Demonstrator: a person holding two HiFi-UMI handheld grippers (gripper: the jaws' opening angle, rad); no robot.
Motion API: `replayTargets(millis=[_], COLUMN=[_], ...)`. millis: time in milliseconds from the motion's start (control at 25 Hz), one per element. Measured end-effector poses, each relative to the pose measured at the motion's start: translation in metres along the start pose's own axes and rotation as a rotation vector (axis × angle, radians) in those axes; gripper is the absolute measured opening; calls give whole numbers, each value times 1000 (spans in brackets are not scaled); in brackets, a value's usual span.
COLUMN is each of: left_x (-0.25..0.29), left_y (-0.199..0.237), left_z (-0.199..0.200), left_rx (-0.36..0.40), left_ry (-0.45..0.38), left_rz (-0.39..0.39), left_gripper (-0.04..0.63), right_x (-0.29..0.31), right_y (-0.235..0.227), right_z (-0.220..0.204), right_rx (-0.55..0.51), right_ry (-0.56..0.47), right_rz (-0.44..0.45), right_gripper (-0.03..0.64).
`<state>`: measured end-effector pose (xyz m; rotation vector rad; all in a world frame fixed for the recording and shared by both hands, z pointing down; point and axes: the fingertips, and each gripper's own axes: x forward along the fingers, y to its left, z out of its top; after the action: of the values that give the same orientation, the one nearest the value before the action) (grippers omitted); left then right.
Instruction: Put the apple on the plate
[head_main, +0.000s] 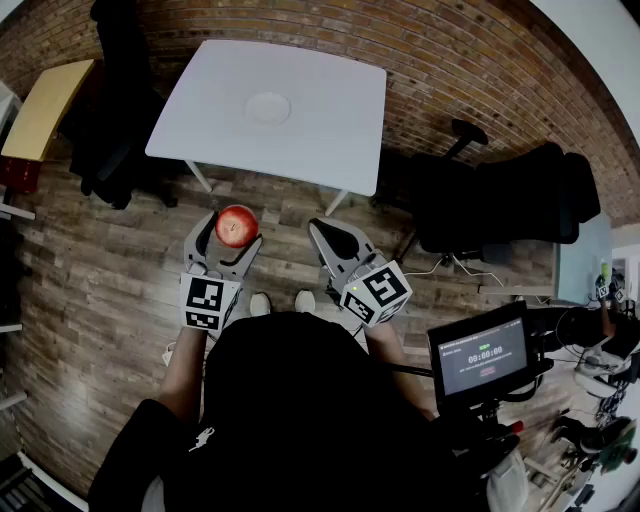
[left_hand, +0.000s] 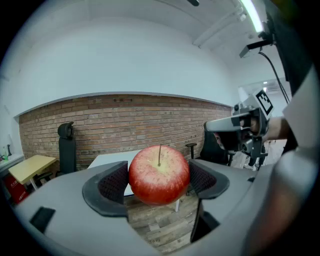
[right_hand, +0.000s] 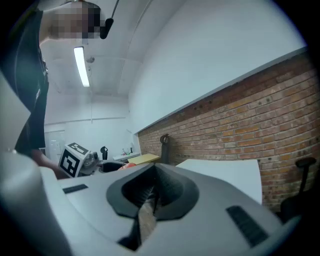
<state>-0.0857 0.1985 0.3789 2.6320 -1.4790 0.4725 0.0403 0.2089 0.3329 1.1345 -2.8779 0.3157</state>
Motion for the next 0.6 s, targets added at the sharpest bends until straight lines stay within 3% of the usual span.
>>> replayTargets(millis=[360, 600], left_x=[6, -12], left_y=[9, 32], left_z=[7, -18], left_rx=[6, -4], left_ry=[-11, -21], left_rz=[-24, -29], left_gripper=[385, 385], right_x=[8, 25], right_y=[-3, 22], right_z=[5, -7], right_rx=[-4, 15], right_ry=[9, -6], right_rz=[-24, -29], right_gripper=[3, 3])
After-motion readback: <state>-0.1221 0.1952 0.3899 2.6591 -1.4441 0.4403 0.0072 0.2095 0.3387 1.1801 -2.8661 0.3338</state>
